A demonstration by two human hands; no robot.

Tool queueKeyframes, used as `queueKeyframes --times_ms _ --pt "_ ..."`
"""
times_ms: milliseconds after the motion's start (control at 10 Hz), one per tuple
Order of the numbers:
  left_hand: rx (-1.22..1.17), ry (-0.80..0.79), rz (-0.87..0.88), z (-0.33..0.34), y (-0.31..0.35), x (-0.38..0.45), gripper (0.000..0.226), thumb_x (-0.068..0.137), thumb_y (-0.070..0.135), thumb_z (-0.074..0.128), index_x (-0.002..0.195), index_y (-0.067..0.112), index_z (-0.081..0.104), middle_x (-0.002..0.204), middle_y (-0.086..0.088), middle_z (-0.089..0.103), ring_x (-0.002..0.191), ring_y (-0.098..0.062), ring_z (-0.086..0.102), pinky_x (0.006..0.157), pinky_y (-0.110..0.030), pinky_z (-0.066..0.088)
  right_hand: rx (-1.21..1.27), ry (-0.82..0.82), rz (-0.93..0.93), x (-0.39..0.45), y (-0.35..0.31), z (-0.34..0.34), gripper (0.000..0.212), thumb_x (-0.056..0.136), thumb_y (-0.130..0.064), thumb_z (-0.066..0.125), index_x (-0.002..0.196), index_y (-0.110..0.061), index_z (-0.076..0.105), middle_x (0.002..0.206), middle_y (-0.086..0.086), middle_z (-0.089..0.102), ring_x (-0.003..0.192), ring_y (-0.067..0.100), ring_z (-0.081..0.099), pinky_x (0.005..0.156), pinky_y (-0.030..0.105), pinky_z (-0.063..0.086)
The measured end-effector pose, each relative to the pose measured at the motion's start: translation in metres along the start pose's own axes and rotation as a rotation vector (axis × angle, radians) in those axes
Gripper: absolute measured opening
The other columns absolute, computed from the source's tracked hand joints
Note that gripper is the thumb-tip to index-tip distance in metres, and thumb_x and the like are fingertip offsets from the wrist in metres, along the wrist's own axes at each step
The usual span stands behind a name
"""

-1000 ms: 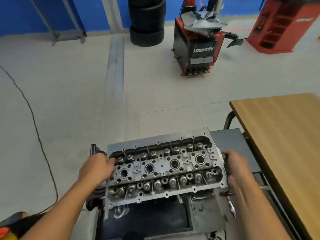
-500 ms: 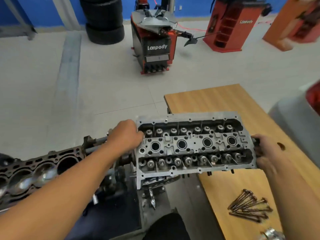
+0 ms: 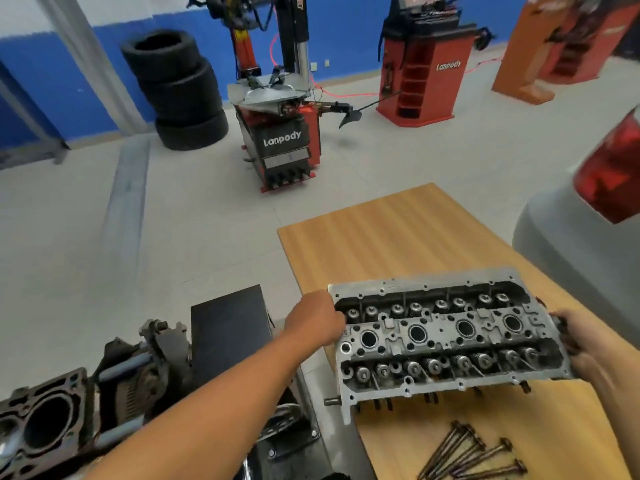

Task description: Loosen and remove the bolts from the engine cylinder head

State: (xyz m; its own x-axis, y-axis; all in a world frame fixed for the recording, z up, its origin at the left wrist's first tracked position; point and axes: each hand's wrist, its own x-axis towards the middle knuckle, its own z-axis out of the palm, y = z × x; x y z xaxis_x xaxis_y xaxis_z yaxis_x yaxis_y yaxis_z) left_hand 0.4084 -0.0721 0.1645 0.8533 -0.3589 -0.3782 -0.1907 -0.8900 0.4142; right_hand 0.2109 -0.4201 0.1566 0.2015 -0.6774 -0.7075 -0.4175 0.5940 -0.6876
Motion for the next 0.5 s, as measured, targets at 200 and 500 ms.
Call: queueKeyframes --times_ms 200,500 --pt "0.008 -0.014 -0.055 0.034 -0.006 0.018 0.031 0.092 0.021 0.058 0.065 0.015 0.043 0.064 0.0 0.047 0.053 -0.017 0.045 0.049 -0.026 0.031 -0.039 0.017 0.06 0.047 0.012 0.005 0.013 0.083 -0.02 0.06 0.079 -0.025 0.049 0.084 0.012 0.057 0.07 0.03 0.054 0.073 0.044 0.049" --pt "-0.308 0.038 -0.013 -0.023 -0.026 -0.006 0.042 0.105 0.027 0.053 0.069 0.006 0.059 0.057 0.001 0.058 0.049 -0.015 0.054 0.049 -0.023 0.041 -0.127 0.649 -0.267 0.01 0.032 0.04 0.02 0.083 -0.041 0.055 0.092 -0.023 0.055 0.109 0.006 0.066 0.093 0.033 0.067 0.081 0.055 0.059"
